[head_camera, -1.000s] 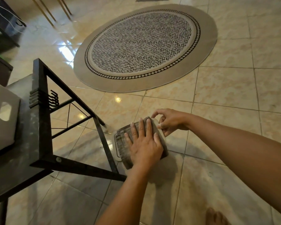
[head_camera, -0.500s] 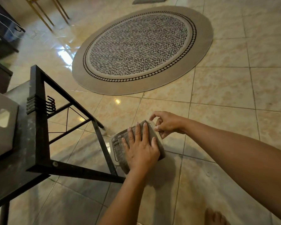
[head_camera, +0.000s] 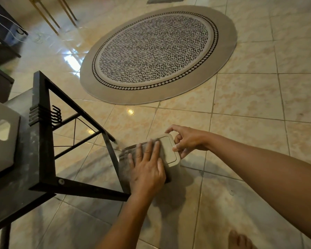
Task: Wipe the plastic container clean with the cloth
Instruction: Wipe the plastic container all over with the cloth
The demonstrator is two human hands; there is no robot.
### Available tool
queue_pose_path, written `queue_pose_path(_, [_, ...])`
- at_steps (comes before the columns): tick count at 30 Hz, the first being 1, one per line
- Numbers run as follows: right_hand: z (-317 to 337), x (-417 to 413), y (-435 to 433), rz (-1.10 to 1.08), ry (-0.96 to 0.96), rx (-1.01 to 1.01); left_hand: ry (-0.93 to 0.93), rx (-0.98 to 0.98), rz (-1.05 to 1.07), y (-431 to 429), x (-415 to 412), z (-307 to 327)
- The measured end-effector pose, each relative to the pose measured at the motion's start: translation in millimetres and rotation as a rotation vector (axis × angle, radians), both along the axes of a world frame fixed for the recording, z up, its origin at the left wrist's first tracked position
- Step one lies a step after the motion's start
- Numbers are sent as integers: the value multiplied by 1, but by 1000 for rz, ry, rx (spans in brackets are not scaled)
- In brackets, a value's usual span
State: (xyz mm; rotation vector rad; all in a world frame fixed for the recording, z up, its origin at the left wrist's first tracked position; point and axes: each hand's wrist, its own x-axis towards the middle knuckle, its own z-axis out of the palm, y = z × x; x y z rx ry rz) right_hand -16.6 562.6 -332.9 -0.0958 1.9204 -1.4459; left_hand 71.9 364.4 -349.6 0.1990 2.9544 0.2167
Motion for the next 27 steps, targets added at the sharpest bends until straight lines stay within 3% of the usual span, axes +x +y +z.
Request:
queue_pose_path(2, [2, -1, 1, 8, -8, -5, 11, -21, -173, 10, 0, 2])
queue_pose_path(4, [2, 0, 1, 7, -12, -9, 20, -17, -218, 16, -15, 3])
queue_pose_path(9, [1, 2, 0, -11, -12, -18, 35, -8, 4, 7, -18, -1])
queue_pose_path(14, [1, -1, 1, 16, -2, -16, 8, 3, -176, 20, -16, 4])
queue_pose_path(19, [1, 2, 1, -16, -25, -26, 17, -25, -43, 6, -16, 0])
queue_pose_path(24, [2, -2, 0, 4, -23, -11, 8, -40, -246, 14, -16, -1])
queue_pose_path(27, [0, 2, -3, -18, -23, -8, 1, -10, -71, 3, -35, -4])
